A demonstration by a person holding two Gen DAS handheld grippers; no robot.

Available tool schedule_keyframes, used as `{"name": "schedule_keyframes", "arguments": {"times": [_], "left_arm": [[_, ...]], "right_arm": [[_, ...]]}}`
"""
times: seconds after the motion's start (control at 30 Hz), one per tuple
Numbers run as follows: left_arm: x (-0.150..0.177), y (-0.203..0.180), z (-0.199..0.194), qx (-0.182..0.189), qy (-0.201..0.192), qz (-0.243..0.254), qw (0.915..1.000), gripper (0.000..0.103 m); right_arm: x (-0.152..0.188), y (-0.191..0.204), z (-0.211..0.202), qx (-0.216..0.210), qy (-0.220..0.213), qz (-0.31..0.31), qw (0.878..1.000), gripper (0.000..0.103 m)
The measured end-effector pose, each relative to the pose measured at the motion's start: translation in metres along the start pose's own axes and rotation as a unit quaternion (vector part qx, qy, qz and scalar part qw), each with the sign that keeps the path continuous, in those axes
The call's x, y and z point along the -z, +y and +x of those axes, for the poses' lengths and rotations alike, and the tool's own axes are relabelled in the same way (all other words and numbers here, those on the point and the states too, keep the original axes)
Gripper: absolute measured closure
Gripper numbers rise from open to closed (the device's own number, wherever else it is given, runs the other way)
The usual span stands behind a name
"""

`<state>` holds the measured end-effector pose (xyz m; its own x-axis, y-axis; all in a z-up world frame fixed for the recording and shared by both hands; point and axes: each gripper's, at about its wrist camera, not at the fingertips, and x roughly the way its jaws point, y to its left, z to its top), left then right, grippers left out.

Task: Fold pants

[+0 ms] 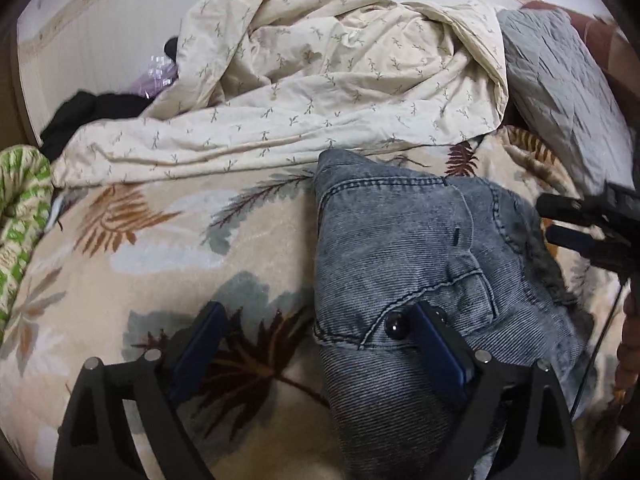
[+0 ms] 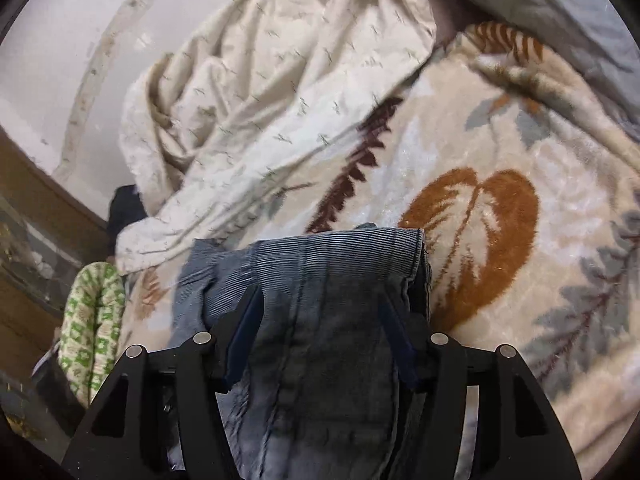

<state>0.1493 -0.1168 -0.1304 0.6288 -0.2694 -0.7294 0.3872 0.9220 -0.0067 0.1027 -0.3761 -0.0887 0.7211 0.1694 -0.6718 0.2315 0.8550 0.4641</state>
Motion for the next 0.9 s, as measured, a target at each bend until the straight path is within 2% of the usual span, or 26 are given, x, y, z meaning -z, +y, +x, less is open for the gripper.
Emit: {"name": "schedule_keyframes", "arguments": {"times": [0.13,0.33,0.47,0.57,0.67,0.7,0.9], "left_arm": [[-0.006,0.010,-0.011,0.016,-0.003,-0.011,0.9998,0.007],[-0.009,0.022,-0.025,-0.007,-0.012,-0.001,0.9999,0.007],[0.000,0.025,-0.024,-0.017,0.008,0.012,0.9998,0.007],[0.012,0.016,-0.026,-0.020,0.019,0.046,0.9986,0.007],[0.019,0.006,-0.026,-0.038,0.009,0.082,0.9958,0.007],[0.019,0.004,-0.026,-0.041,0.008,0.092,0.9949,0.007],[0.027,0.005,-0.009,-0.039,0.040,0.100,0.9935,0.005]], "right_arm": [[0.012,0.012,-0.031,0.002,-0.012,-0.026,1.000,0.042],[0.050,0.037,-0.055,-0.002,-0.002,-0.081,0.997,0.039],[0.073,0.052,-0.045,-0.007,0.024,-0.106,0.994,0.039],[0.080,0.062,-0.035,0.008,0.029,-0.137,0.990,0.039],[0.084,0.065,-0.025,0.012,0.047,-0.140,0.989,0.039],[0.087,0.065,-0.018,0.024,0.058,-0.148,0.987,0.039],[0.100,0.067,-0.005,0.051,0.087,-0.188,0.977,0.038]]}}
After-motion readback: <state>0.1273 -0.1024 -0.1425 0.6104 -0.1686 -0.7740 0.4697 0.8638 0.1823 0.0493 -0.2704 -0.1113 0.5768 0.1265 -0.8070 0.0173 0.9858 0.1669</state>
